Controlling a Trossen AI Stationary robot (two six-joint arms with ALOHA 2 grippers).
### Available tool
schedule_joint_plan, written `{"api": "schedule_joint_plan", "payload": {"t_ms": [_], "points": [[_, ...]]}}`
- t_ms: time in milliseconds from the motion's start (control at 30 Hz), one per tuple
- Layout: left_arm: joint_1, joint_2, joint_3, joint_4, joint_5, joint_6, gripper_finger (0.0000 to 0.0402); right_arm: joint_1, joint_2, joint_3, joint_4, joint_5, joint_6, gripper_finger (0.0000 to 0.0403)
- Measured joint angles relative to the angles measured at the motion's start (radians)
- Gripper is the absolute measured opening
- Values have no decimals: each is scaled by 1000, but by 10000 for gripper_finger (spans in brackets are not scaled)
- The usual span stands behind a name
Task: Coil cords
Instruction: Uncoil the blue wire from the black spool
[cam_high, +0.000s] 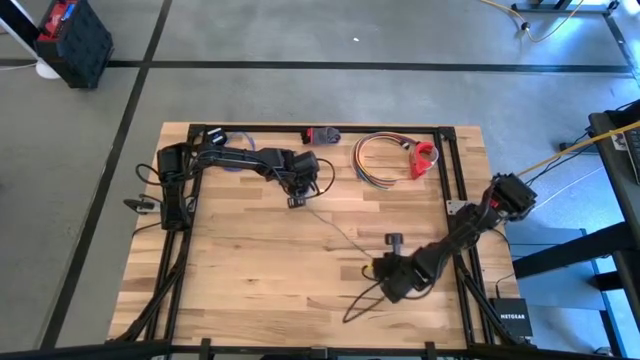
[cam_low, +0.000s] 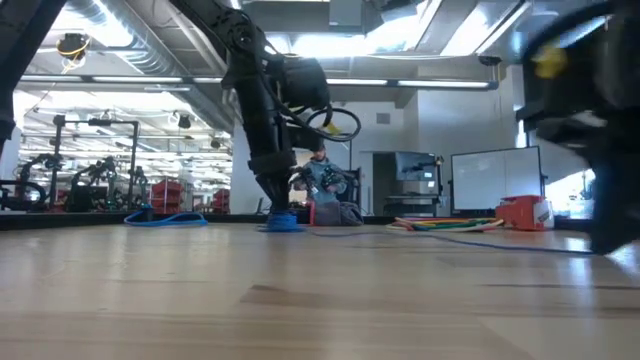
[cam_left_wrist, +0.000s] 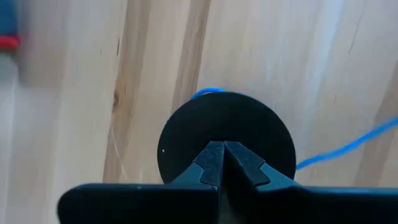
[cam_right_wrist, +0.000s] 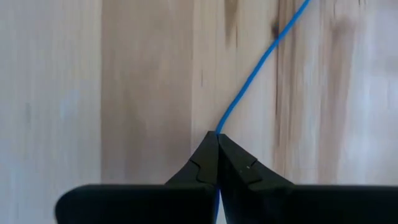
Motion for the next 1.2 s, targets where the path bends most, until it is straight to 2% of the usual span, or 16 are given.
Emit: {"api": "schedule_joint_plan", "payload": {"t_ms": [233, 400, 467, 567, 667, 800, 900, 967, 1033, 1100, 1200], "points": [[-1, -2, 1, -69, 0, -40, 1, 175, 0, -3, -243, -2, 290, 5], [-2, -2, 1, -82, 3, -63, 4, 281, -29, -8, -386, -72, 520, 5], [-2, -2, 1, -81, 4, -63, 3, 298, -53, 1, -427, -99, 616, 6], [-2, -2, 1, -81, 4, -64, 1, 297, -91, 43, -470, -130, 672, 16], [-2, -2, 1, -81, 3, -68, 4, 283, -135, 101, -529, -108, 702, 41], [-2, -2, 1, -81, 3, -70, 4, 255, -188, 158, -553, 37, 696, 88], [-2, -1, 1, -81, 2, -70, 1, 219, -216, 172, -529, 167, 617, 125], [-2, -1, 1, -80, 2, -69, 2, 184, -222, 169, -488, 299, 544, 146], [-2, 0, 1, -80, 2, -62, 4, 136, -221, 152, -435, 475, 503, 164], [-2, 0, 1, -79, 1, -59, 4, 71, -221, 120, -316, 601, 421, 176], [-2, 0, 1, -78, 1, -56, 2, -64, -220, 37, -55, 603, 150, 180]]}}
